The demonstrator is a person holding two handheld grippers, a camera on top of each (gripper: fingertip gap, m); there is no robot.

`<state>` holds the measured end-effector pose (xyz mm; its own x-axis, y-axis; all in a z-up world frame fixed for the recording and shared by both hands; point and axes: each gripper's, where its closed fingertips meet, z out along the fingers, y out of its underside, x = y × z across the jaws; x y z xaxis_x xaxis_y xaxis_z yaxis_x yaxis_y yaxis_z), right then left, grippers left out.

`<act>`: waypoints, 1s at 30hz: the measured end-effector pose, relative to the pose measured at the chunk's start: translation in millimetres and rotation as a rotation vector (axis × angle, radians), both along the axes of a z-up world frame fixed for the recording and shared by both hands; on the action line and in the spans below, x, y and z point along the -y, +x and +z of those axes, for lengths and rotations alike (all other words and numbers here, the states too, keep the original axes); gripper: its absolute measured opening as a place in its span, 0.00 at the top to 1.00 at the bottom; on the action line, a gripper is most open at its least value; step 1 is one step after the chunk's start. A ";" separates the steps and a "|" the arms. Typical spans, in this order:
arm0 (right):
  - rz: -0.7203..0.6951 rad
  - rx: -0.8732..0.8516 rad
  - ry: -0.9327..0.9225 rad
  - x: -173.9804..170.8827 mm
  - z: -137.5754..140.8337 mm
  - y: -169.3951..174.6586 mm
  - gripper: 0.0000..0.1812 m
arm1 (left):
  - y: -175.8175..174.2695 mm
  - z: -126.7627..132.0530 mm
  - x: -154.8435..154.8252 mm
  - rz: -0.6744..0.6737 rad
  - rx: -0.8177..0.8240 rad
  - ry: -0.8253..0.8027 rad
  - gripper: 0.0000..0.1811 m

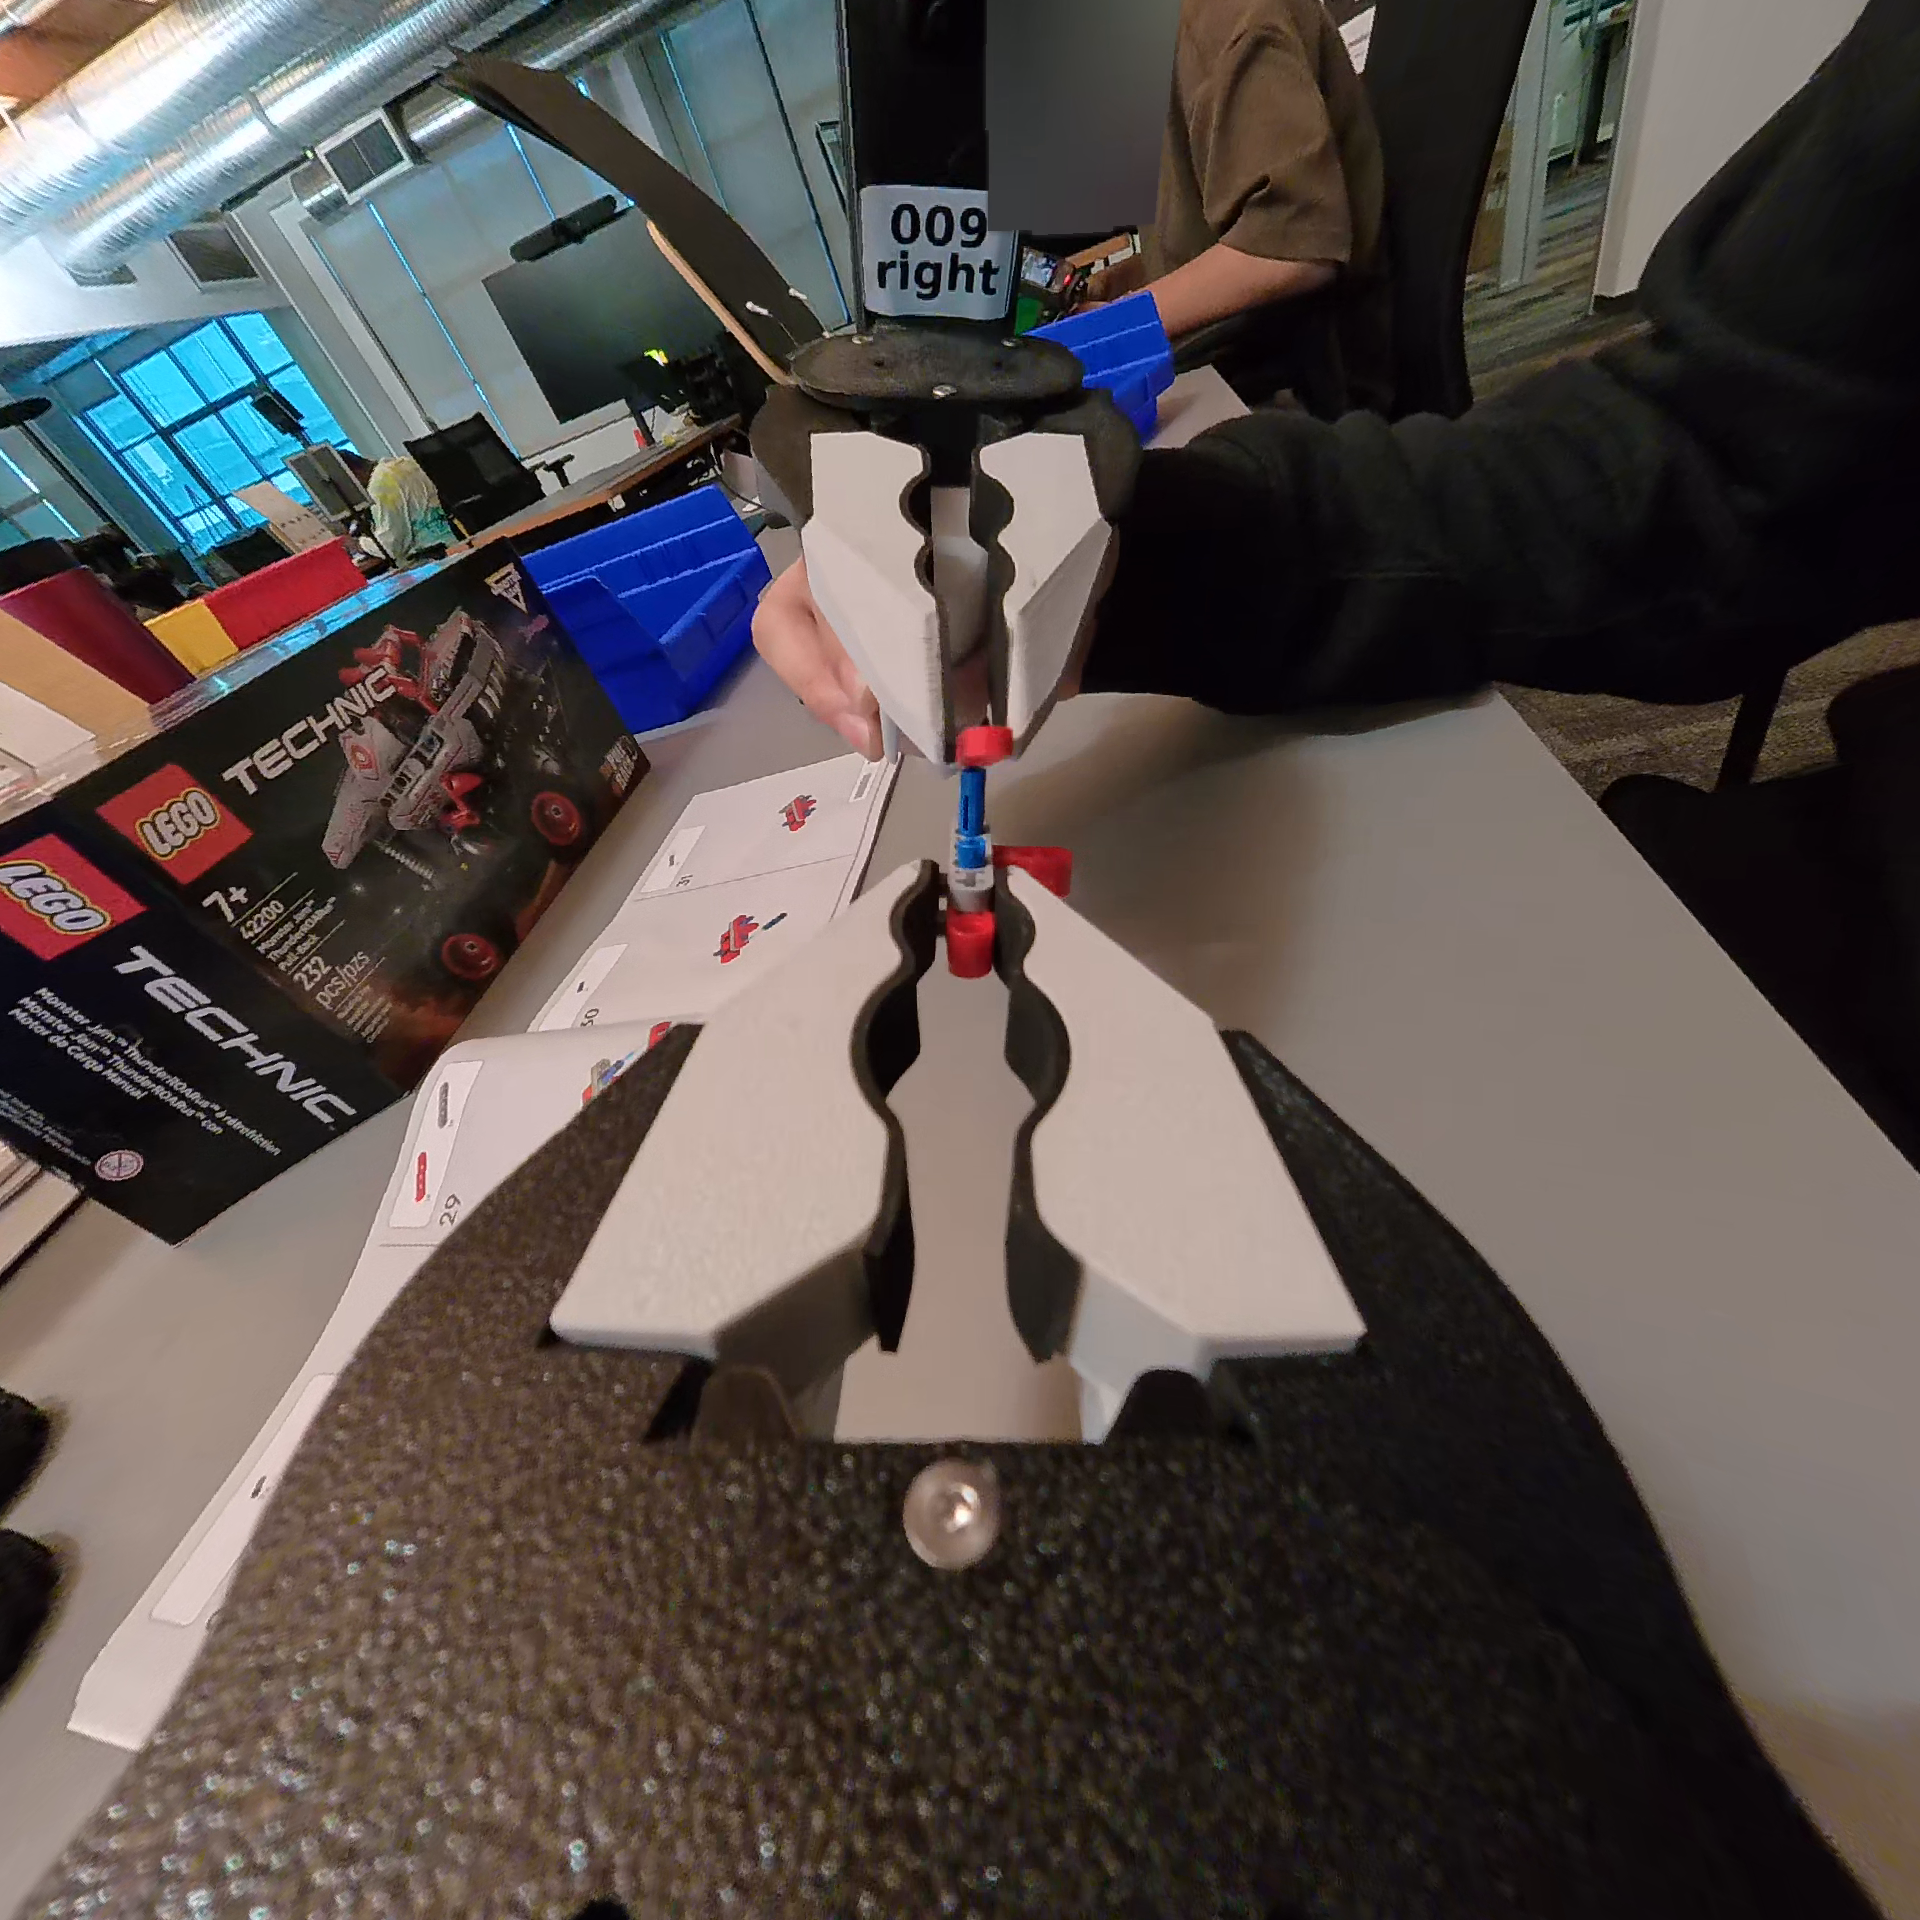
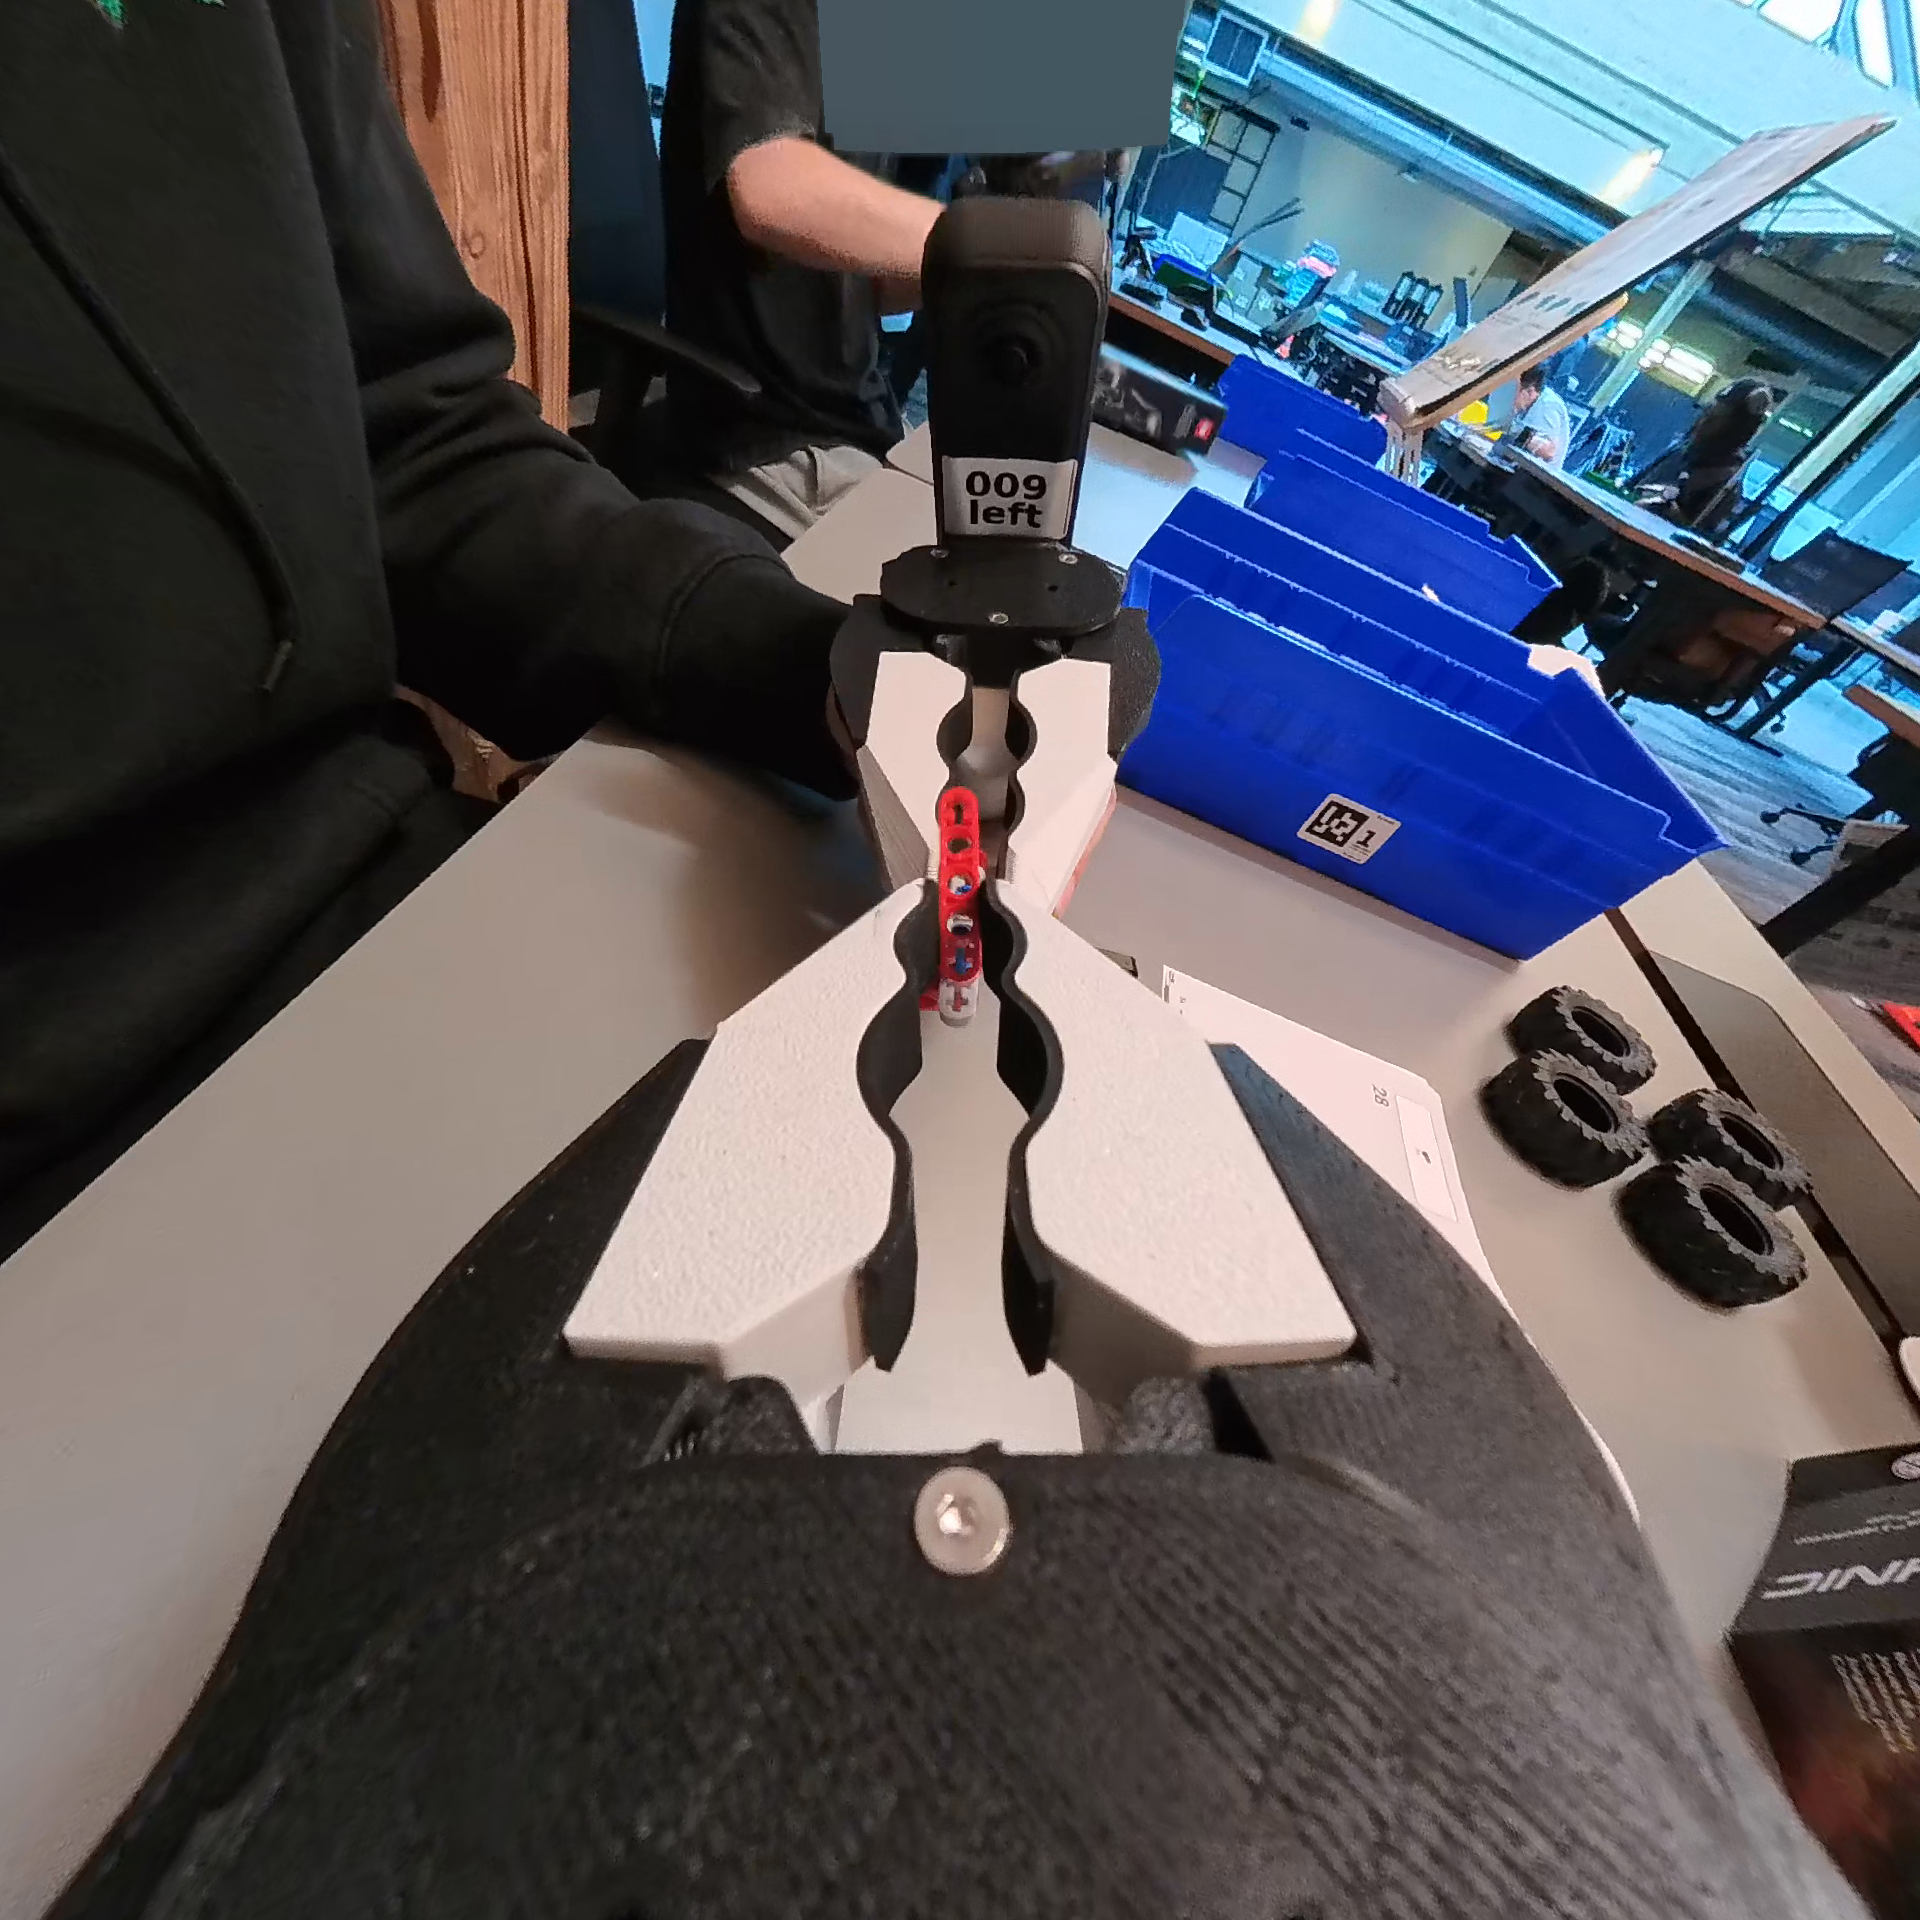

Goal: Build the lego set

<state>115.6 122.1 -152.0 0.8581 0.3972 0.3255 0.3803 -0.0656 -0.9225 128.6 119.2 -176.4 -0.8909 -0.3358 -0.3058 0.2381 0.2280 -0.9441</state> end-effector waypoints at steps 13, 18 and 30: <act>-0.013 0.017 -0.024 -1.0 -4.3 1.8 0.97 | 1.5 -1.4 -0.6 0.014 0.006 0.012 0.96; -0.011 -0.027 -0.032 -2.1 -5.7 1.5 0.97 | 1.4 -1.0 -1.3 0.028 0.042 0.033 0.96; 0.020 -0.158 0.089 -4.2 17.7 -6.0 0.97 | -9.6 23.8 -2.6 -0.063 -0.049 -0.163 0.96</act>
<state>109.7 126.3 -134.4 0.8937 0.3898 0.2221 0.2307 0.0253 -0.9727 119.0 121.8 -152.6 -0.9243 -0.3205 -0.2071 0.1995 0.0568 -0.9783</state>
